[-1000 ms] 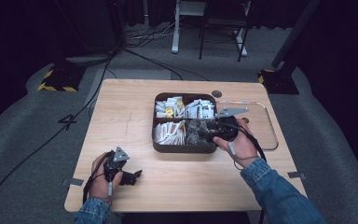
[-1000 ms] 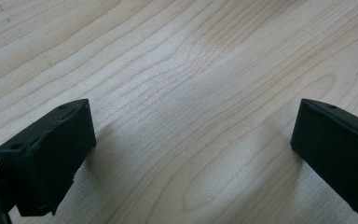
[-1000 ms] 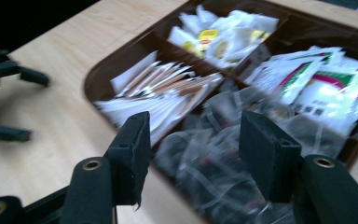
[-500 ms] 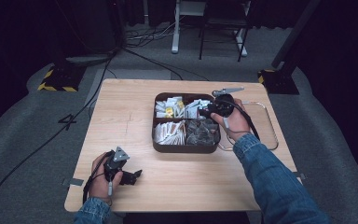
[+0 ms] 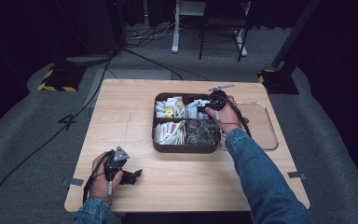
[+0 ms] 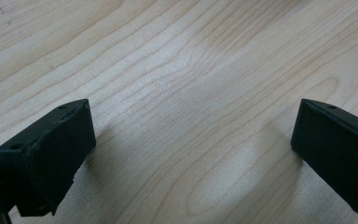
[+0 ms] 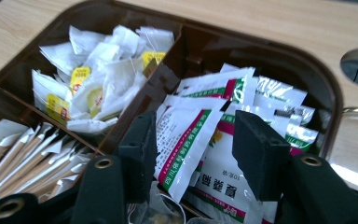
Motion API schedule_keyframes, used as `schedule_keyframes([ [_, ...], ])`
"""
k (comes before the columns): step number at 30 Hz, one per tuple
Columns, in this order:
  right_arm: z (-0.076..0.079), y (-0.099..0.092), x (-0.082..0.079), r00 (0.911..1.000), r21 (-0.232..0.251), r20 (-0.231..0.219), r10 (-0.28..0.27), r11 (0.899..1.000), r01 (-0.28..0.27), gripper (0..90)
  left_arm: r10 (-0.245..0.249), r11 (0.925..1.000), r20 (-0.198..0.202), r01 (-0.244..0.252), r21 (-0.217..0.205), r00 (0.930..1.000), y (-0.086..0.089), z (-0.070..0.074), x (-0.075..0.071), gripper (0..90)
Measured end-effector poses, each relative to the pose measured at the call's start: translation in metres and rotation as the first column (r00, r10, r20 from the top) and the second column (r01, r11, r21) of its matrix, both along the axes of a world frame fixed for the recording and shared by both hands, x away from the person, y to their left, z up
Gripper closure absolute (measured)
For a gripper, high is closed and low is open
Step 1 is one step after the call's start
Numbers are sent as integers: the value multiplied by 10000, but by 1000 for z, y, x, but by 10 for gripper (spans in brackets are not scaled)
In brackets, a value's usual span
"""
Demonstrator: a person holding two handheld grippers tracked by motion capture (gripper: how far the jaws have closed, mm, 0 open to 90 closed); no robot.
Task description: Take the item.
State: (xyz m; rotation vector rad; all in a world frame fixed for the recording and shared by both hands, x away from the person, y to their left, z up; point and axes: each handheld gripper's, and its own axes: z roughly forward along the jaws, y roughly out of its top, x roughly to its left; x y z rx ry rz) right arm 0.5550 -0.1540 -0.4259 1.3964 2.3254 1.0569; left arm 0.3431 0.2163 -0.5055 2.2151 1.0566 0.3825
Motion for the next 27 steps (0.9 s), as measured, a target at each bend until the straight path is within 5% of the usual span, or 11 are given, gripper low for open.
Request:
schedule_keyframes([
  [6, -9, 8, 0, 9989, -240, -475, 9, 9997, -21, 568, 10, 10000, -5, -10, -15, 10000, 0, 0, 0, 2],
  [15, 0, 19, -4, 9994, 614, -224, 265, 9978, -251, 585, -23, 10000, -34, 23, 13, 10000, 0, 0, 0, 1],
  [27, -17, 32, 5, 9965, 305, -819, 166, 9994, -142, 710, -19, 10000, -34, 19, 10, 10000, 0, 0, 0, 1],
])
